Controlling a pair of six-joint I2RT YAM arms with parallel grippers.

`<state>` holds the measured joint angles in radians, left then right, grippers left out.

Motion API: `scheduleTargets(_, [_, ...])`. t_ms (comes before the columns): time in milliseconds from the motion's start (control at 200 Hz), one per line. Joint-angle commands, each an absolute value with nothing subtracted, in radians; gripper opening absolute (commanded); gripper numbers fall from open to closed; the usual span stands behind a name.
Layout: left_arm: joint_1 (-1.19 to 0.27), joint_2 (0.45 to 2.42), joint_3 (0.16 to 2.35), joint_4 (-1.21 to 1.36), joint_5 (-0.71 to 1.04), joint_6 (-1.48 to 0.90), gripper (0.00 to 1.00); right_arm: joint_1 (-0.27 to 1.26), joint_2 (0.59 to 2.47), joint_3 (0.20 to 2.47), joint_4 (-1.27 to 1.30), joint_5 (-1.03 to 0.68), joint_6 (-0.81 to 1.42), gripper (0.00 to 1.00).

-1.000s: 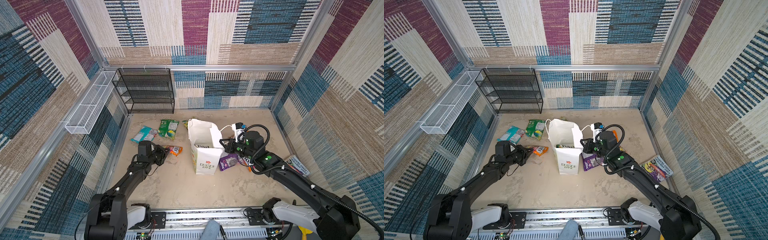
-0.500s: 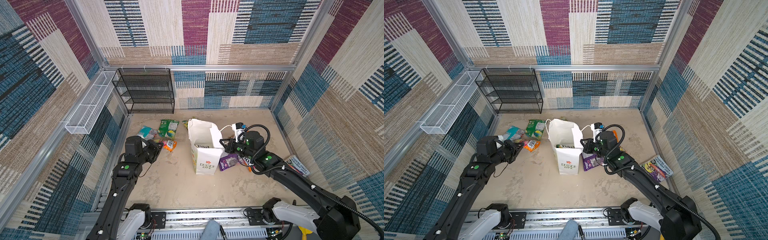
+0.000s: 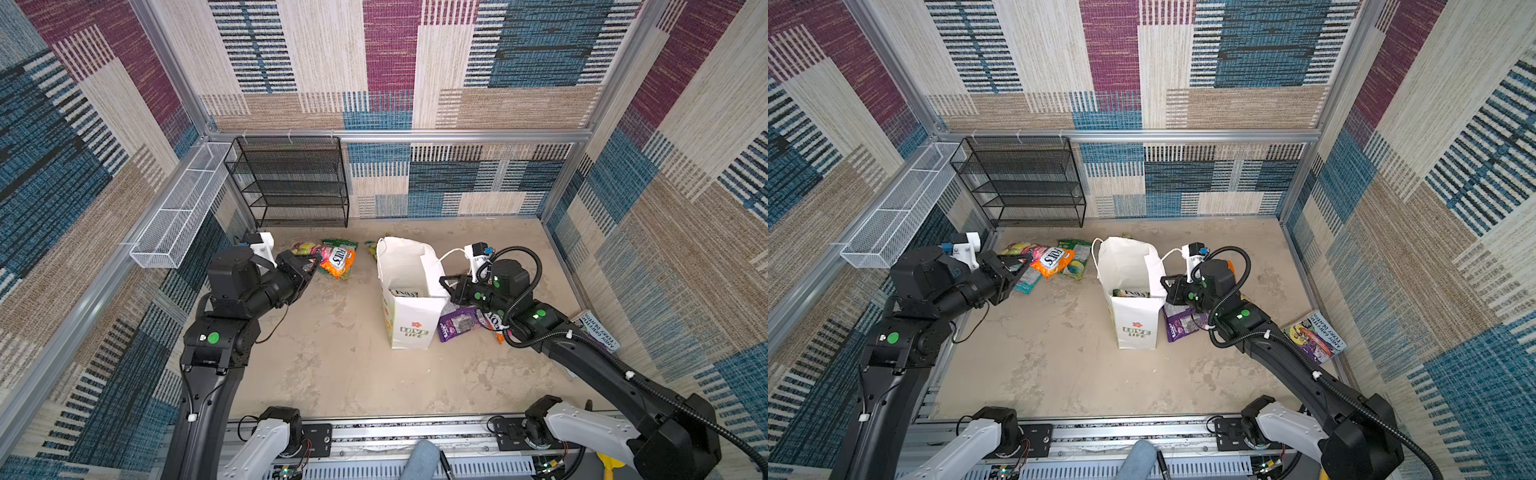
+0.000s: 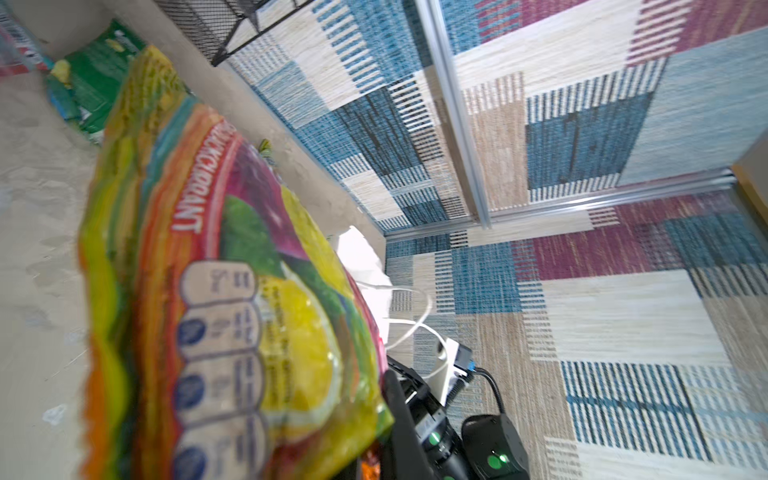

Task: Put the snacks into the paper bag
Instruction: 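Lift the orange Fruits bag with the left gripper toward the paper bag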

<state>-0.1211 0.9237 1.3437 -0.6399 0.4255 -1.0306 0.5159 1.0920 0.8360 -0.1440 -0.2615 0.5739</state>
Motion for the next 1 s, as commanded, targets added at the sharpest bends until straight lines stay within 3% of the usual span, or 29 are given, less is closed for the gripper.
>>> scheduleTargets(0, [-0.151, 0.976, 1.466, -0.619, 0.457, -0.97, 0.0, 0.517, 1.084, 0.853, -0.158, -0.251, 0.559, 0.0])
scheduleTargets(255, [-0.354, 1.174, 1.822, -0.71, 0.399, -0.82, 0.0, 0.517, 1.09, 0.855, -0.158, -0.259, 0.553, 0.0])
scheduleTargets(541, [-0.606, 1.377, 2.009, -0.859, 0.342, -0.623, 0.0, 0.518, 1.108, 0.851, -0.153, -0.261, 0.548, 0.0])
scheduleTargets(996, [-0.692, 1.582, 2.143, -1.184, 0.265, -0.428, 0.0, 0.519, 1.088, 0.86, -0.156, -0.259, 0.539, 0.0])
